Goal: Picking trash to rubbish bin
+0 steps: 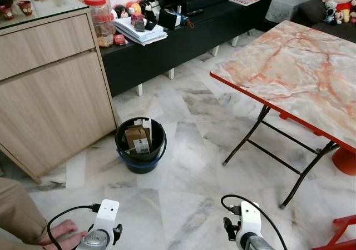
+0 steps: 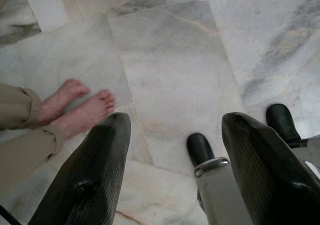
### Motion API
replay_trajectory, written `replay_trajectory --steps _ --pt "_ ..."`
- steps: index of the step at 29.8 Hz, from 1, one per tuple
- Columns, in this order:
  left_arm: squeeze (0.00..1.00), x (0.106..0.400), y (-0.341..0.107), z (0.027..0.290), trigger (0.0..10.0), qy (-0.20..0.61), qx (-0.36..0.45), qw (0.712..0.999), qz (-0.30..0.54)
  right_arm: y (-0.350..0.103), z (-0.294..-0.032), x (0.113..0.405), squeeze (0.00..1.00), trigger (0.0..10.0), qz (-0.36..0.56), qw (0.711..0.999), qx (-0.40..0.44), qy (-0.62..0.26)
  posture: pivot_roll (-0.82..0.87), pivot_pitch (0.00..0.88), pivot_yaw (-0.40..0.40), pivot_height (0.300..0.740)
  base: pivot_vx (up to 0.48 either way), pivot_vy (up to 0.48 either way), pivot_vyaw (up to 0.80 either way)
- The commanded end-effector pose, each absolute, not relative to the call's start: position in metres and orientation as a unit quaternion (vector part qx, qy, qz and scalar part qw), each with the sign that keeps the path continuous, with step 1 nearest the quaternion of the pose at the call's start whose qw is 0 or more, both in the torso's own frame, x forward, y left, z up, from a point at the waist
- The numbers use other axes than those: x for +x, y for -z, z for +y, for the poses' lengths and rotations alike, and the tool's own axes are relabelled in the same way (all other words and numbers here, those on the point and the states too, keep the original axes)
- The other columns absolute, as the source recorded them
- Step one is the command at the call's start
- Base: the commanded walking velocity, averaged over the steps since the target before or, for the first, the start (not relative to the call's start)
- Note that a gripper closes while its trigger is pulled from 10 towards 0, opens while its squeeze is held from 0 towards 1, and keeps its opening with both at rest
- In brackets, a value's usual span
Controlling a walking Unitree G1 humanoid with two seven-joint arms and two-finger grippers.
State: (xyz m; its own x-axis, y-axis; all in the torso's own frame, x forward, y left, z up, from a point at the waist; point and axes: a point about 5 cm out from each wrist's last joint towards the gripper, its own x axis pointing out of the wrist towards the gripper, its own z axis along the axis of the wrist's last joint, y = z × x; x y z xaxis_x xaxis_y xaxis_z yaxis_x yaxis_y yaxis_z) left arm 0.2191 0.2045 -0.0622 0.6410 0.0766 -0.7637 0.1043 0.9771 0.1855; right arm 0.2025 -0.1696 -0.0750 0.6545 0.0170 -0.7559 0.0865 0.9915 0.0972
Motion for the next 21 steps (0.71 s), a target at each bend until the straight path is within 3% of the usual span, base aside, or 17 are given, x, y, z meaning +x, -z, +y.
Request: replay_trajectory --steps 1,6,21 --pt "0.00 0.2141 0.0654 0.2043 10.0 0.008 0.114 0.895 0.431 0.0758 -0.1725 0.2006 0.00 10.0 0.417 0.907 0.062 0.024 0.09 0.051 -0.083 0.740 0.000 0.000 -0.78" --pt "0.00 0.2129 0.0658 0.2070 10.0 0.002 0.127 0.891 0.435 0.0760 -0.1719 0.2003 0.00 10.0 0.418 0.906 0.061 0.023 0.09 0.051 -0.083 0.740 0.000 -0.417 -0.78" --pt "0.00 0.2107 0.0668 0.2088 10.0 -0.002 0.129 0.889 0.440 0.0758 -0.1714 0.2009 0.00 10.0 0.420 0.906 0.056 0.018 0.09 0.034 -0.080 0.740 0.000 0.000 -0.79"
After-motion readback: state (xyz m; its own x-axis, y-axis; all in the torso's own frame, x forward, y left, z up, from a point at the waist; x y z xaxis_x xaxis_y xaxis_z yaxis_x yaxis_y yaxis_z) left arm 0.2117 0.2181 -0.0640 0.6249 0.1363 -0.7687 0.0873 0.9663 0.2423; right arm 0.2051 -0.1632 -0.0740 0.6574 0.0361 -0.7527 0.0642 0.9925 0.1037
